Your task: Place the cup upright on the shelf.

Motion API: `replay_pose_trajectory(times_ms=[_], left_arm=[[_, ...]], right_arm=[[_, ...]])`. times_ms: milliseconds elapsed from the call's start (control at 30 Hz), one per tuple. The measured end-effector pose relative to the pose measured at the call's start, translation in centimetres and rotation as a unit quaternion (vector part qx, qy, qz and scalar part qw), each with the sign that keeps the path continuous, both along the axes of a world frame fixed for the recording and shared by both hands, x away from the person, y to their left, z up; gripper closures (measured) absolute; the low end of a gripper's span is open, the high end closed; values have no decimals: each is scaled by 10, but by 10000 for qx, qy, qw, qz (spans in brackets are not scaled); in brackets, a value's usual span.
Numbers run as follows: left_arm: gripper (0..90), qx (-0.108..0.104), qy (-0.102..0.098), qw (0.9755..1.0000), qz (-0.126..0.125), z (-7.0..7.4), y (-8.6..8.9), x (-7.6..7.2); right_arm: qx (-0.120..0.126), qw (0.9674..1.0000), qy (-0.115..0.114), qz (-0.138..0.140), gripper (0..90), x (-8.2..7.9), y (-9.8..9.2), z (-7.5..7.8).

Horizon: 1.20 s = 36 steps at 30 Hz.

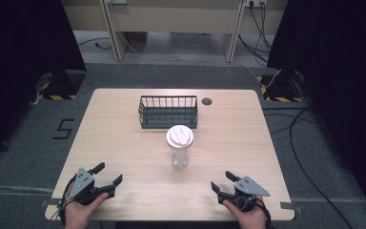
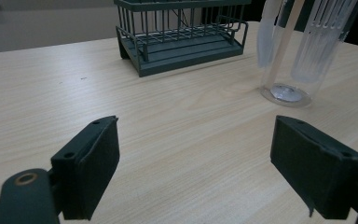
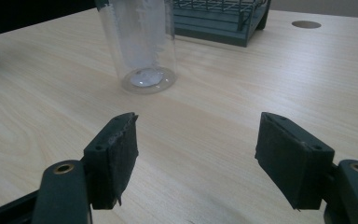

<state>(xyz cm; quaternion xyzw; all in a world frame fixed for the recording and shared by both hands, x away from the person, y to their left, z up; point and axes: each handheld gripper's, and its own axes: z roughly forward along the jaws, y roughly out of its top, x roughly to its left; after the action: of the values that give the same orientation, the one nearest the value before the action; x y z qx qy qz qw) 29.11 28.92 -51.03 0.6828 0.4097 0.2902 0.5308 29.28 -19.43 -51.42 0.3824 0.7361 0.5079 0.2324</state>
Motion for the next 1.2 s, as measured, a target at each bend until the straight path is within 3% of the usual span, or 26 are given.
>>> replay_pose_trajectory(times_ms=[267,433,1200], left_arm=[[151,3,8,10000,-39,0,-1,-1],[152,-20,9,10000,-41,0,-1,-2],[152,-42,27,10000,-60,0,-2,-2]], right_arm=[[158,9997,-114,146,241,2,11,7],[50,9996,-102,277,227,8,23,8],[-22,9989,-84,467,207,45,66,15]])
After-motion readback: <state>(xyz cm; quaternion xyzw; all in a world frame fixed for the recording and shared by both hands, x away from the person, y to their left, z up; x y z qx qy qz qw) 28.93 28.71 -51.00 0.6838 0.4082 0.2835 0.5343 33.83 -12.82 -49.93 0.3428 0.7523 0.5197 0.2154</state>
